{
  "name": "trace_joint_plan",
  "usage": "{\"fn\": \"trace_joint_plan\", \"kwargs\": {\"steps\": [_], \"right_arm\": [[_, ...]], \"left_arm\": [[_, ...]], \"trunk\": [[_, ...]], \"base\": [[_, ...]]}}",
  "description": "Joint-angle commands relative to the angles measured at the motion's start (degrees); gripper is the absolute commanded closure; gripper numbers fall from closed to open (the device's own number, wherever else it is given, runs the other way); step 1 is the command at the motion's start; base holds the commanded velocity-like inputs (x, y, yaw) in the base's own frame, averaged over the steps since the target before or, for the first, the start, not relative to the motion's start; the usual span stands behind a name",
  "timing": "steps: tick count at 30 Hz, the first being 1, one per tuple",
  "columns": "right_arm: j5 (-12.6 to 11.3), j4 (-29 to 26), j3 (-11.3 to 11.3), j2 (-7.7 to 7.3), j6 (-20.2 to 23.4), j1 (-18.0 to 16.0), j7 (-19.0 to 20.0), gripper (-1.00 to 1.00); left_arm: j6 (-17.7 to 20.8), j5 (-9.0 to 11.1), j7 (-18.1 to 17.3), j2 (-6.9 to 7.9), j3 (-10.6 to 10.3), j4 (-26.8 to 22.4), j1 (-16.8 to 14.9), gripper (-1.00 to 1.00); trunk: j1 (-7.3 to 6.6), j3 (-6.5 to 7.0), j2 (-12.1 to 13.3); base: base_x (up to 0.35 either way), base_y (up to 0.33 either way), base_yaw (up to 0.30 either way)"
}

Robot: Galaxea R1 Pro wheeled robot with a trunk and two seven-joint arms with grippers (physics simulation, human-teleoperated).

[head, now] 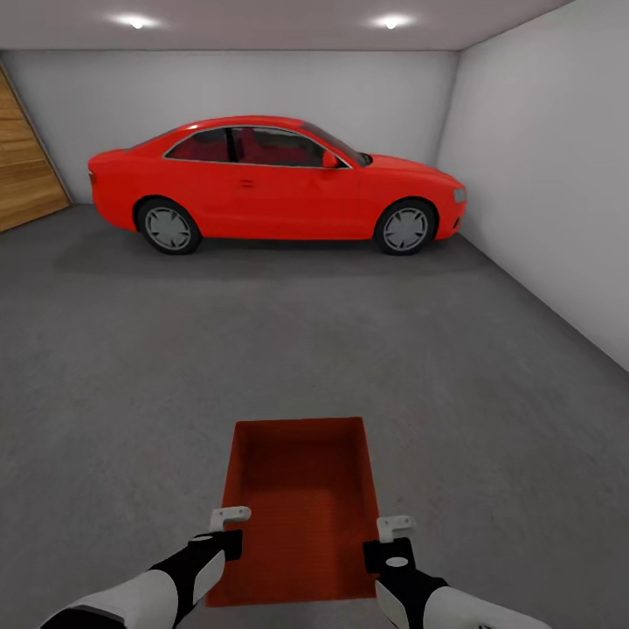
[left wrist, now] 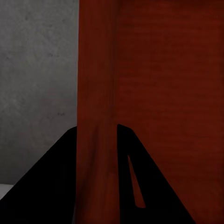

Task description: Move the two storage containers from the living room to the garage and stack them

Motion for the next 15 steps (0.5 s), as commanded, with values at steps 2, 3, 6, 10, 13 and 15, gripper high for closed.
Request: {"fn": "trace_joint_plan", "kwargs": {"steps": [2,3,6,10,13,15], "right_arm": [[0.4,0.1,-0.9,-0.15,-1.1,0.0,-0.8,1.0],[0.4,0.1,-0.9,-0.15,-1.1,0.0,-0.8,1.0],[0.4,0.1,-0.9,-0.15,-1.1,0.0,-0.8,1.0],[0.4,0.1,-0.9,-0.15,-1.1,0.0,-0.8,1.0],[0.4,0.1,-0.9,-0.15,-1.1,0.0,-0.8,1.0],[0.4,0.1,-0.9,-0.15,-1.1,0.0,-0.8,1.0]], "left_arm": [[0.5,2.0,0.7,0.72,4.2,0.0,0.0,1.0],[0.5,2.0,0.7,0.72,4.2,0.0,0.0,1.0],[0.5,2.0,0.7,0.72,4.2,0.0,0.0,1.0],[0.5,2.0,0.8,0.72,4.2,0.0,0.0,1.0],[0.5,2.0,0.8,0.72,4.2,0.0,0.0,1.0],[0.5,2.0,0.8,0.72,4.2,0.0,0.0,1.0]], "trunk": [[0.05,-0.07,-0.1],[0.05,-0.07,-0.1],[0.05,-0.07,-0.1],[0.05,-0.07,-0.1],[0.05,-0.07,-0.1],[0.05,-0.07,-0.1]], "base": [[0.32,0.0,0.0],[0.32,0.0,0.0],[0.32,0.0,0.0],[0.32,0.0,0.0],[0.32,0.0,0.0],[0.32,0.0,0.0]]}}
